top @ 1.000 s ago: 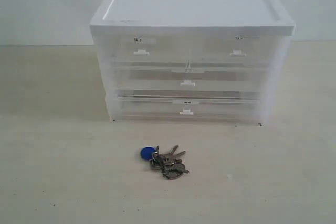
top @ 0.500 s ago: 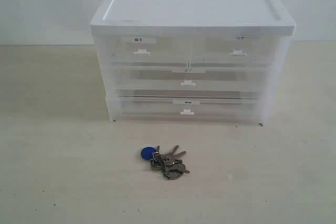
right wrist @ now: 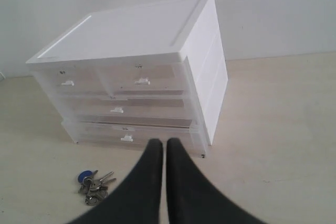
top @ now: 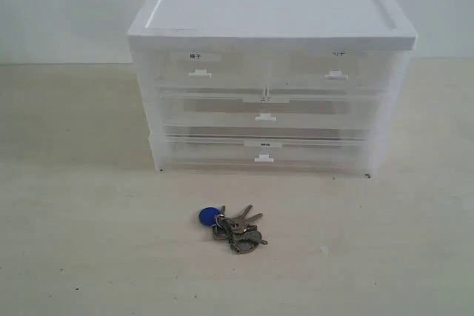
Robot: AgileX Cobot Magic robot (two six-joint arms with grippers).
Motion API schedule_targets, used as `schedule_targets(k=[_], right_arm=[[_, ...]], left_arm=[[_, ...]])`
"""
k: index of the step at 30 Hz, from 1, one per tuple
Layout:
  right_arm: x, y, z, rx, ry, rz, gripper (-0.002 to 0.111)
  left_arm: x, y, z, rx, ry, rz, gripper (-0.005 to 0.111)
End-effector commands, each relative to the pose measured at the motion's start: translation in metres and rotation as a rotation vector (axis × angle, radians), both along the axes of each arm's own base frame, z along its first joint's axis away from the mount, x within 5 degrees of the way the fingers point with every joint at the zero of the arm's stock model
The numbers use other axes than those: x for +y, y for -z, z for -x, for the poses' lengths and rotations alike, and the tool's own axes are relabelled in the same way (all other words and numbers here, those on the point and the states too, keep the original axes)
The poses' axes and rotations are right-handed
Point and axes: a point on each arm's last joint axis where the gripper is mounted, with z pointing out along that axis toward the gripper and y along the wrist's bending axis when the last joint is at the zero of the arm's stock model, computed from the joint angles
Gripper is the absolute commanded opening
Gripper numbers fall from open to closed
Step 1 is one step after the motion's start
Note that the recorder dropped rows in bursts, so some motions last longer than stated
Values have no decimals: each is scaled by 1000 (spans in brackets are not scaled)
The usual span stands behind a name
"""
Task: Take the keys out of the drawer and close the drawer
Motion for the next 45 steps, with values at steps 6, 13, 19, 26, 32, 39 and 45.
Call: schedule_targets(k=[6,13,19,26,32,39,45], right_arm=[[-1,-1,0,-10,-3,-6,0],[-1,-1,0,-10,-3,-6,0],[-1,-1,0,-10,-3,-6,0],[-1,-1,0,-10,-3,-6,0],[-1,-1,0,-10,-3,-6,0],[-1,-1,0,-10,-3,-6,0],[-1,-1,0,-11,-1,-6,0]], left_arm=[[7,32,5,9,0,15,5],[9,51,3,-28,-152,74,5],[11,69,-8,-6,-410,112,5],[21,92,-18,97,-724,190,5],[29,118,-24,155,-897,166,5],[31,149,-26,248,-931,11,5],[31,148,-26,233,-928,18,5]])
